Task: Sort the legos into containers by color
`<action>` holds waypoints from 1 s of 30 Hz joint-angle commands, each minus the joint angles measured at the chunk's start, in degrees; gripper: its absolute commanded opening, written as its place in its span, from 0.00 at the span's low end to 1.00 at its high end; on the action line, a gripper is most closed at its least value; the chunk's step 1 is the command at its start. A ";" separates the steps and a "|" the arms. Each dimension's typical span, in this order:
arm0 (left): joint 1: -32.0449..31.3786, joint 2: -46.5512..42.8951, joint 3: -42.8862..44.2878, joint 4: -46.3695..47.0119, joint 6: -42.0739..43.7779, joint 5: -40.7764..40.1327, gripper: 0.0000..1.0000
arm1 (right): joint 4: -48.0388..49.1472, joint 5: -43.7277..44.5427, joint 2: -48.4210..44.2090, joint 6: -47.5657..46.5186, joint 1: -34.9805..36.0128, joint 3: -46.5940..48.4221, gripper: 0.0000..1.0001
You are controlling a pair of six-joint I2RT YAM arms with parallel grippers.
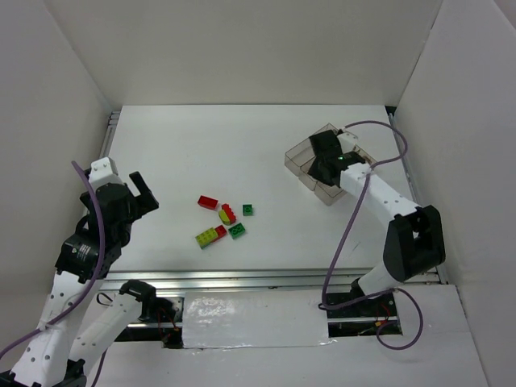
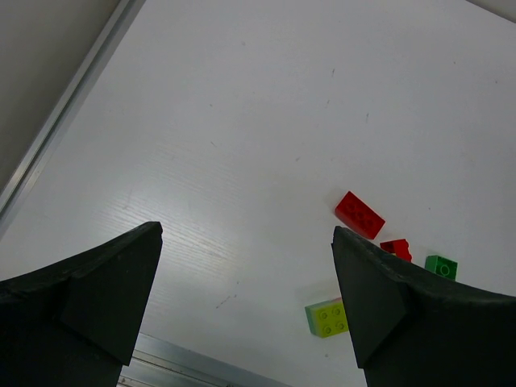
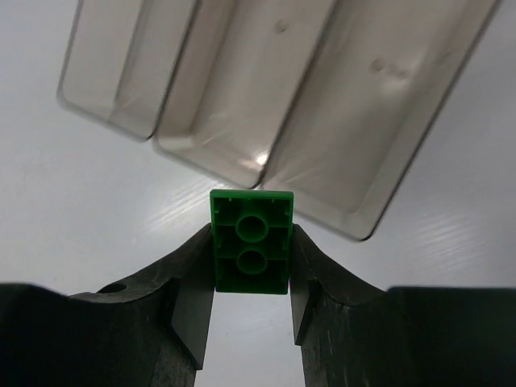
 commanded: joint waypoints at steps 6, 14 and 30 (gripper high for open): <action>0.36 0.16 -0.31 2.38 1.27 1.09 0.99 | -2.71 1.23 6.37 -6.15 -11.70 5.08 0.01; 0.54 1.66 -0.22 2.73 1.89 2.67 0.99 | -2.89 1.67 9.46 -7.21 -14.08 6.85 0.17; 2.12 1.83 -0.22 3.17 1.98 3.46 0.99 | 1.06 -6.05 0.41 -12.38 -3.21 5.71 0.93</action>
